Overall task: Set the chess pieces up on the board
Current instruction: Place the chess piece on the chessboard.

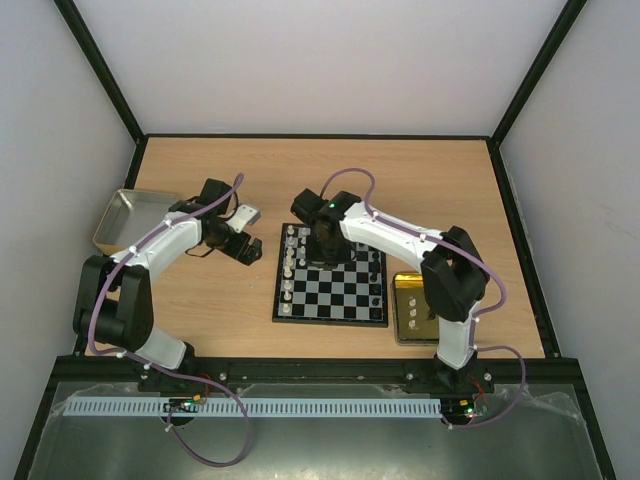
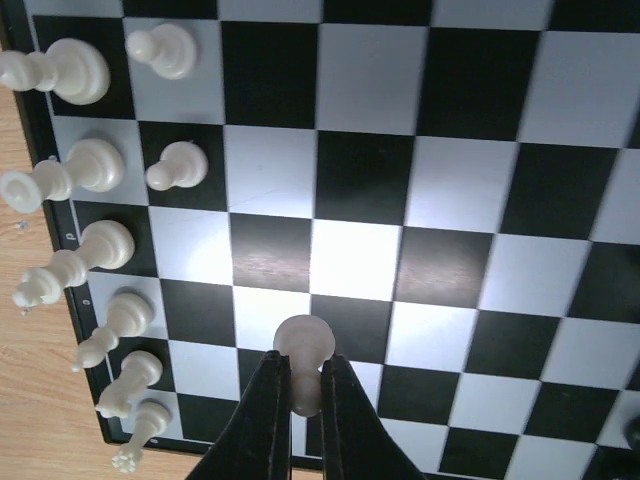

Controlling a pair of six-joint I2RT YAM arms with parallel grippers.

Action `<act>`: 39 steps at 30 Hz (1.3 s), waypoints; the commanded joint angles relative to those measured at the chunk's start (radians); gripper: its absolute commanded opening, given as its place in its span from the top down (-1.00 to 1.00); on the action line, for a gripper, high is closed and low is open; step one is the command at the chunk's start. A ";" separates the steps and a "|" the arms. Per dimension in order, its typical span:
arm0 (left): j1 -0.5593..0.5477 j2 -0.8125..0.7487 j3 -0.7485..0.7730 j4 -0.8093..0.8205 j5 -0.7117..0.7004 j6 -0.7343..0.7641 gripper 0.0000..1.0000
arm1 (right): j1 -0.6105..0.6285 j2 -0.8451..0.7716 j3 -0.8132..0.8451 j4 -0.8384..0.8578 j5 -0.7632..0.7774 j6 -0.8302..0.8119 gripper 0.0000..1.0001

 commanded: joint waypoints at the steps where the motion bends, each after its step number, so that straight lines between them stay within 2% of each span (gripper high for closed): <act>1: -0.003 -0.014 -0.008 -0.004 0.008 -0.007 -0.99 | 0.018 0.051 0.046 -0.001 -0.055 -0.049 0.95; 13: -0.003 -0.018 -0.011 -0.001 0.015 -0.006 -0.99 | 0.053 0.188 0.150 -0.014 -0.080 -0.103 0.92; 39: -0.002 -0.046 -0.037 0.009 0.010 -0.003 -0.99 | 0.053 0.284 0.237 -0.013 -0.079 -0.113 0.79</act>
